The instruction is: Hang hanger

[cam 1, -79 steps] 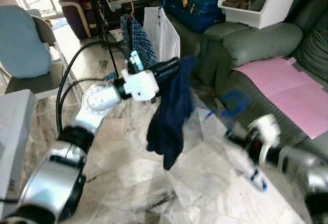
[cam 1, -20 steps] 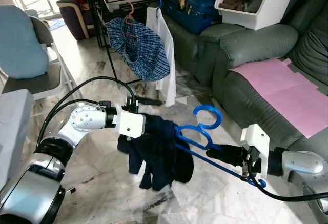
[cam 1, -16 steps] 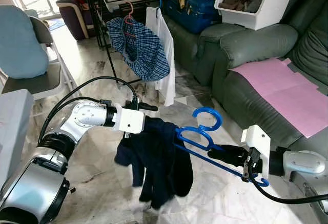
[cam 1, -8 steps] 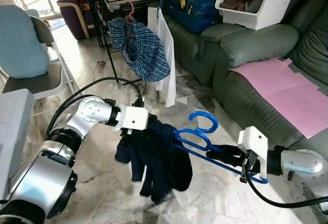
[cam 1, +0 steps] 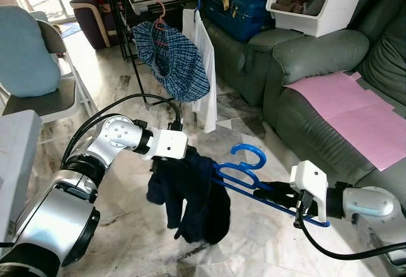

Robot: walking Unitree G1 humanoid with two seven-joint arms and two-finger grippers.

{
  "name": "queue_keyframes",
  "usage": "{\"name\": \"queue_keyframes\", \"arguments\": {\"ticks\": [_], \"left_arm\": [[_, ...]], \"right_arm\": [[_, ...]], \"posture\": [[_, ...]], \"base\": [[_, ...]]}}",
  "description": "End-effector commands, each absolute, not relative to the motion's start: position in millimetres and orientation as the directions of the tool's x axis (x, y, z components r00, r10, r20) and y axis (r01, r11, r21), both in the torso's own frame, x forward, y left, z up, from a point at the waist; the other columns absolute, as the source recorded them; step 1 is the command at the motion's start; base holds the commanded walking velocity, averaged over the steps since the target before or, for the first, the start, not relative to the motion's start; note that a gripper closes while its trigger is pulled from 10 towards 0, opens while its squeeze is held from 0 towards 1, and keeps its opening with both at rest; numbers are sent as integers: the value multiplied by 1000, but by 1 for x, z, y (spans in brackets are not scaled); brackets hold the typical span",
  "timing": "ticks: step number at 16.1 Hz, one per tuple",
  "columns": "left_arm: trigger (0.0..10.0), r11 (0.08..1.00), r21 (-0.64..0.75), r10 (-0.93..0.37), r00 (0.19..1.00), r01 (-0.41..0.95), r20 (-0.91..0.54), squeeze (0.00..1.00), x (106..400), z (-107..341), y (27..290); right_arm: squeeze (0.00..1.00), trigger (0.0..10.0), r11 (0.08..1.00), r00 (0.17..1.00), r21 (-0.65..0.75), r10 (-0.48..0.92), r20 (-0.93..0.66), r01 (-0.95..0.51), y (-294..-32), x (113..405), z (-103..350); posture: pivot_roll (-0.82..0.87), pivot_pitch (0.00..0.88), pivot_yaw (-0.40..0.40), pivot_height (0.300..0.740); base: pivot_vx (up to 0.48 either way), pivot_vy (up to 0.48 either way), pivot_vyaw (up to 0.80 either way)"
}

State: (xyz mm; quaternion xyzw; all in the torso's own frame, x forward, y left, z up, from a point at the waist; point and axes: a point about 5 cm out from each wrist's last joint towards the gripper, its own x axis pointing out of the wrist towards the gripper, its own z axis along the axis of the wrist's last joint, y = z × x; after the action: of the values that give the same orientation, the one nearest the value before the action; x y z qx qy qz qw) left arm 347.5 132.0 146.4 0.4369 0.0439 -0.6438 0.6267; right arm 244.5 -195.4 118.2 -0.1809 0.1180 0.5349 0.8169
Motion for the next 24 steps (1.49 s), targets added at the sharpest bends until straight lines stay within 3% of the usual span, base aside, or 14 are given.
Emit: {"name": "queue_keyframes", "arguments": {"ticks": [1, 8, 9, 13, 18, 20, 21, 22, 24], "left_arm": [[0, -213, 509, -777, 171, 834, -605, 0, 351, 157, 129], [0, -256, 390, -725, 91, 884, -683, 0, 343, 137, 136], [0, -241, 387, -737, 92, 890, -670, 0, 343, 136, 136], [0, -196, 380, -745, 114, 904, -657, 0, 343, 135, 142], [0, -117, 380, -732, 179, 917, -657, 0, 342, 128, 157], [0, -40, 400, -731, 246, 916, -637, 0, 347, 129, 159], [0, 87, 379, -759, 308, 921, -574, 0, 352, 132, 159], [0, 152, 346, -776, 328, 926, -539, 0, 354, 132, 159], [0, 213, 326, -760, 366, 921, -537, 0, 356, 130, 162]], "right_arm": [[0, 10000, 334, 385, -194, 842, -377, -922, -189, 247, 121], [0, 10000, 369, 433, -237, 834, -343, -899, -187, 255, 123], [1000, 10000, 381, 440, -228, 834, -333, -896, -188, 257, 123], [1000, 10000, 331, 403, -239, 826, -395, -913, -195, 258, 125], [1000, 10000, 270, 386, -289, 771, -507, -918, -228, 270, 158], [1000, 10000, 316, 458, -353, 761, -460, -880, -235, 280, 180], [1000, 10000, 426, 570, -421, 759, -316, -801, -237, 295, 204], [1000, 10000, 487, 609, -422, 760, -226, -765, -235, 300, 215], [1000, 10000, 530, 613, -369, 775, -153, -763, -230, 299, 219]], "posture": [[-149, 0, 35, 740], [-151, 0, 36, 740], [-151, 0, 36, 740], [-150, 0, 35, 740], [-151, 0, 30, 740], [-155, 0, 29, 740], [-165, 0, 34, 740], [-167, 0, 36, 740], [-167, 0, 36, 740]], "base": [[0, 0, 0], [0, 0, 0], [0, 0, 0], [0, 0, 0], [0, 0, 0], [0, 0, 0], [0, 0, 0], [0, 0, 0], [0, 0, 0]]}}
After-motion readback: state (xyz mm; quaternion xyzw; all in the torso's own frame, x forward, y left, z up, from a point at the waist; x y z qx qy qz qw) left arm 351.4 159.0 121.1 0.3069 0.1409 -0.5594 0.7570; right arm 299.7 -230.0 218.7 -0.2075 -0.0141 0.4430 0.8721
